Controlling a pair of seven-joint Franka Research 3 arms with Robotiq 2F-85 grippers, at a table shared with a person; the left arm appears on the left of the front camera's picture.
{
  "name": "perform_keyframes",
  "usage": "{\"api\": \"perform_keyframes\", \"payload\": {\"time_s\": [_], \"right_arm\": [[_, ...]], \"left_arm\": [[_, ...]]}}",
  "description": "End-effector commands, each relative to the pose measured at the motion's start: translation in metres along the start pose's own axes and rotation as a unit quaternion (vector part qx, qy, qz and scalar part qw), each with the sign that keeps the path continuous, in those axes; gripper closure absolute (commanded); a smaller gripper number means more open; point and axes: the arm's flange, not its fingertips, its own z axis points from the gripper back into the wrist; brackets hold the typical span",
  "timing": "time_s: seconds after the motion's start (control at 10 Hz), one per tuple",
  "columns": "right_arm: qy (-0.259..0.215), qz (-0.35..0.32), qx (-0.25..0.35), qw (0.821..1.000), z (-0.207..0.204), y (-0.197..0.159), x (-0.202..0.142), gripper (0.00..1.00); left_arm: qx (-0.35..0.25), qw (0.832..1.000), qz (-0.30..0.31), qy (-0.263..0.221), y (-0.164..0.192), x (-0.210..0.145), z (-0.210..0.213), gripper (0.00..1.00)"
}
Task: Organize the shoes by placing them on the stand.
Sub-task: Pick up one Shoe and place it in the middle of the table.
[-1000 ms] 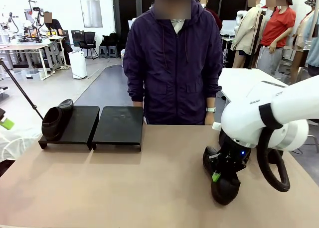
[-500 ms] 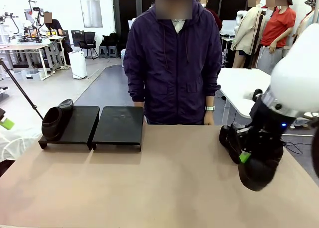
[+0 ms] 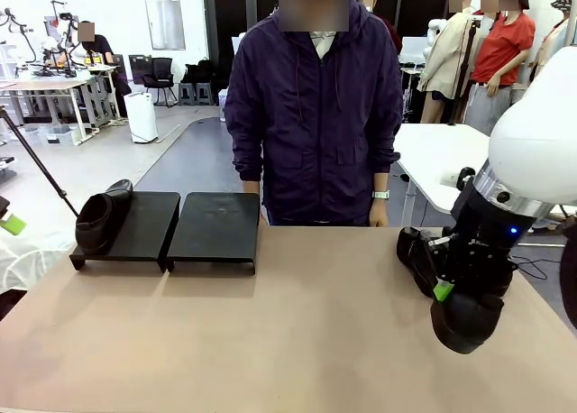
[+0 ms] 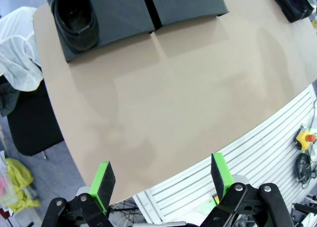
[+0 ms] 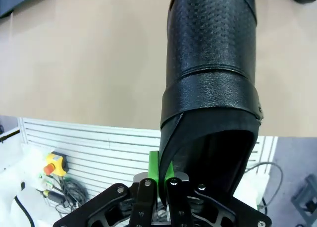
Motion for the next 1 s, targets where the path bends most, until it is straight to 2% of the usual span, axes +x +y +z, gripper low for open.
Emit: {"api": "perform_keyframes", "payload": {"time_s": [0.0, 0.1, 0.3, 0.5, 0.6, 0.9], "right_arm": [[-0.021, 0.016, -0.015, 1.0, -0.004, 0.032, -0.01, 1.0], [-0.033, 0.05, 0.0, 0.998, -0.022, 0.07, -0.014, 1.0], [-0.023, 0.072, -0.006, 0.997, -0.064, 0.138, -0.014, 1.0], [-0.009, 0.105, -0.003, 0.994, -0.104, 0.195, 0.001, 1.0], [-0.022, 0.097, -0.021, 0.995, -0.127, 0.223, 0.017, 1.0], [-0.005, 0.078, -0.046, 0.996, -0.178, 0.272, 0.051, 1.0]], "left_arm": [[-0.004, 1.0, 0.002, -0.008, -0.001, 0.001, -0.001, 0.0], [-0.004, 1.0, 0.002, -0.008, -0.001, 0.001, -0.001, 0.0], [-0.004, 1.0, 0.002, -0.008, -0.001, 0.001, -0.001, 0.0], [-0.004, 1.0, 0.002, -0.008, -0.001, 0.001, -0.001, 0.0], [-0.004, 1.0, 0.002, -0.008, -0.001, 0.001, -0.001, 0.0], [-0.004, 1.0, 0.002, -0.008, -0.001, 0.001, -0.001, 0.0]]}}
